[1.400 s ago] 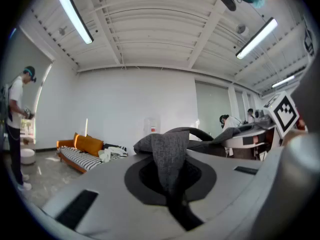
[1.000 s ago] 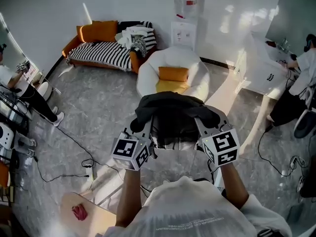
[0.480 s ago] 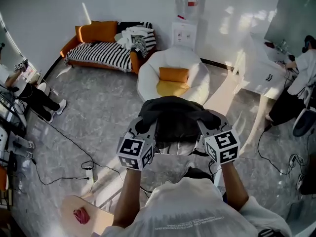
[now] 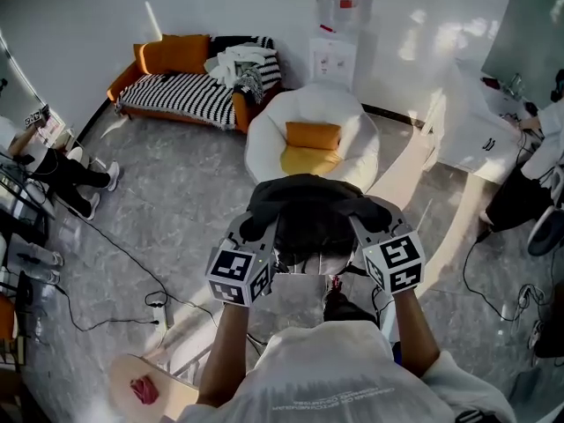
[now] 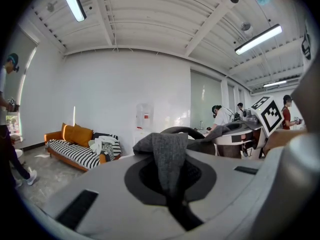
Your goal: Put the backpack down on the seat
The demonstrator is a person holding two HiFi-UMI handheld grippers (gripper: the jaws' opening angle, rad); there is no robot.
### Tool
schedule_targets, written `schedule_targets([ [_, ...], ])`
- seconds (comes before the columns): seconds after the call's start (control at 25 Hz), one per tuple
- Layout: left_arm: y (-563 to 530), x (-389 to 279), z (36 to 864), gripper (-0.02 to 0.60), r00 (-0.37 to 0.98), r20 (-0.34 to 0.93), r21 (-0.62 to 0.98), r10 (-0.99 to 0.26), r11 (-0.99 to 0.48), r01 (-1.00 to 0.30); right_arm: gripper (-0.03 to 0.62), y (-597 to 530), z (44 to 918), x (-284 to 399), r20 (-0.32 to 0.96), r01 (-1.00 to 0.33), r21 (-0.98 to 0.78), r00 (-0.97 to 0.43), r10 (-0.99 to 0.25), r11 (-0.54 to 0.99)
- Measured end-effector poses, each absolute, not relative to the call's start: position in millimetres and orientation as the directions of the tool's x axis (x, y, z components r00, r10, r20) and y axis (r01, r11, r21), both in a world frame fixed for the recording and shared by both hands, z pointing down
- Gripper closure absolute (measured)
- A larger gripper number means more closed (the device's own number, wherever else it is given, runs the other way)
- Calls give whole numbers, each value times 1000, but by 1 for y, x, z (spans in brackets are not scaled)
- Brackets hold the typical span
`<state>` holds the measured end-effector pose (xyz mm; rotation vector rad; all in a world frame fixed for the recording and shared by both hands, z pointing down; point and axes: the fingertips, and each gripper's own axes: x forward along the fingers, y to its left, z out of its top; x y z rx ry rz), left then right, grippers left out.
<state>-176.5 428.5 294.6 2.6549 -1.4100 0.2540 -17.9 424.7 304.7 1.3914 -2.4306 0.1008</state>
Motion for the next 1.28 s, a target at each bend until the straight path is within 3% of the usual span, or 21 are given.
schedule_targets([
  [0.52,298,-141,285,572,523,213,37,-825,-528,-849,497,288,301,15,304,-816,131,-507,-807,562],
  [1.28,152,-89,317,571,484,284,31,-827,-497,-867,496,133,342,64,381,-795,1,-561,-735,607],
])
